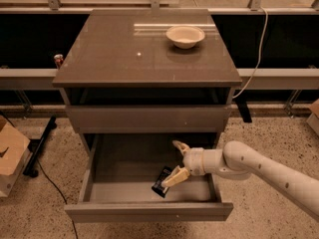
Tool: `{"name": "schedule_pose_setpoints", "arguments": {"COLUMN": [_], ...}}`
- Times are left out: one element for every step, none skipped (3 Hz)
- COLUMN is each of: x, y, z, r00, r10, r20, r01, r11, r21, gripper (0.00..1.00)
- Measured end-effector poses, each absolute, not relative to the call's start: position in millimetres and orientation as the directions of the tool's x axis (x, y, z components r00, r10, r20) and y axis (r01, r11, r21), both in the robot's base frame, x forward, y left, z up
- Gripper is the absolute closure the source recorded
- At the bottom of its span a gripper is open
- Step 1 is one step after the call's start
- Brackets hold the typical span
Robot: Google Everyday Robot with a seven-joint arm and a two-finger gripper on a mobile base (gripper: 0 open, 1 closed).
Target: Pick rxbar blueberry from middle drawer and place on counter
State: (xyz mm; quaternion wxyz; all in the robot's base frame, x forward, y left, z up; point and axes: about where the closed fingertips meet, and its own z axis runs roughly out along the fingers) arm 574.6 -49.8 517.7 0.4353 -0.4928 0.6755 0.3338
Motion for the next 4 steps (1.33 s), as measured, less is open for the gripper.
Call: {"name": "schedule_pose_setpoints", "arguments": {"x": [583,588,590,595], "y": [-35,-23,-16,-16], "z": [488,455,425,392], "r00": [-0.131,-0.134,-0.151,-0.176], "r10": [-0.365,-0.364,-0.372,-0.377], "r20": [-0.922,-0.922,-0.916,-0.909], "r01": [-0.961,-0.963,-0.960,-0.952], "r11": [0.275,0.268,0.277,0.299], "r21": [0.028,0.035,0.046,0.060], "gripper": [0.00,0.00,0.00,0.00]}}
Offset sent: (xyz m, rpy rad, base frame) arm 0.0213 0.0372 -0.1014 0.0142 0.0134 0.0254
